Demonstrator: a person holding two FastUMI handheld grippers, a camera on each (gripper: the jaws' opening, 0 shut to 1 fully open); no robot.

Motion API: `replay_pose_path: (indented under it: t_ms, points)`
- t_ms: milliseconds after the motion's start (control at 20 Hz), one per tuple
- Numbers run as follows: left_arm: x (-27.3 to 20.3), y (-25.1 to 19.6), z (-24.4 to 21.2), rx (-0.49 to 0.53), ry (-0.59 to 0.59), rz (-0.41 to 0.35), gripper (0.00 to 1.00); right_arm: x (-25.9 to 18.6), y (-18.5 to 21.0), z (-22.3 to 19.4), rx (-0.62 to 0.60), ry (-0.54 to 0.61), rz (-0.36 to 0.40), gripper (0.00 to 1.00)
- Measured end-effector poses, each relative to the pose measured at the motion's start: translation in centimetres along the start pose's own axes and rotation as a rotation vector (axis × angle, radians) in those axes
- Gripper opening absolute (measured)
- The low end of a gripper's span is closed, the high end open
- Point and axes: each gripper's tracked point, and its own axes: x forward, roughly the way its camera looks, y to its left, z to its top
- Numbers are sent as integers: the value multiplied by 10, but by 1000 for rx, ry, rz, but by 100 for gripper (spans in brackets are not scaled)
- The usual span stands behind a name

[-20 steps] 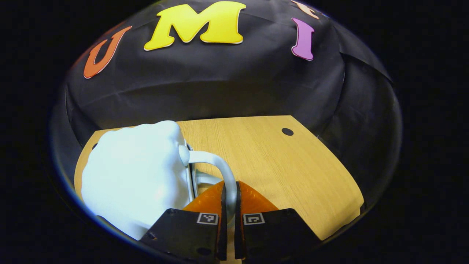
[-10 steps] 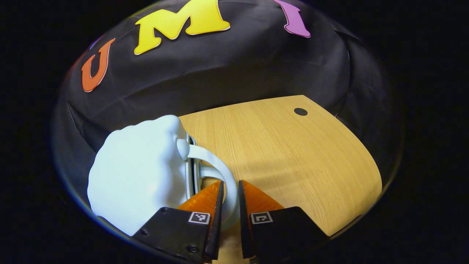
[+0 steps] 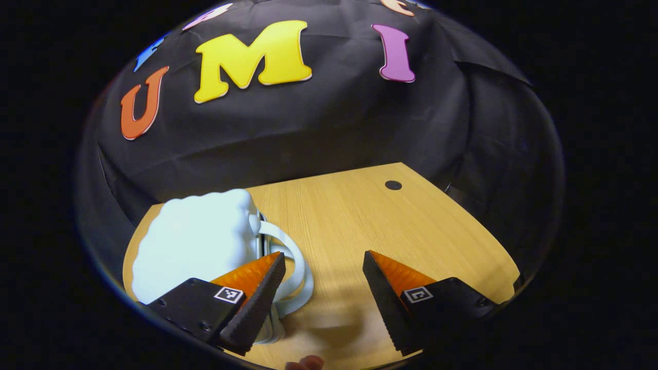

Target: First open the suitcase, pack the skin care products into it, and then close the suitcase.

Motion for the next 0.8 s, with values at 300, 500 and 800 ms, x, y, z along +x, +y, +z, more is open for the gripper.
replay_pose_path:
  t_ms: [300,500,800]
  points:
    - [-104,44,89,-150,-261,101,97,8,38,52,-61,-145,49,69]
    - [-163,74,116,-184,-384,190,97,6,81,91,-86,-262,109,69]
    - [-196,88,135,-165,-483,225,96,-3,109,120,-118,-382,104,68]
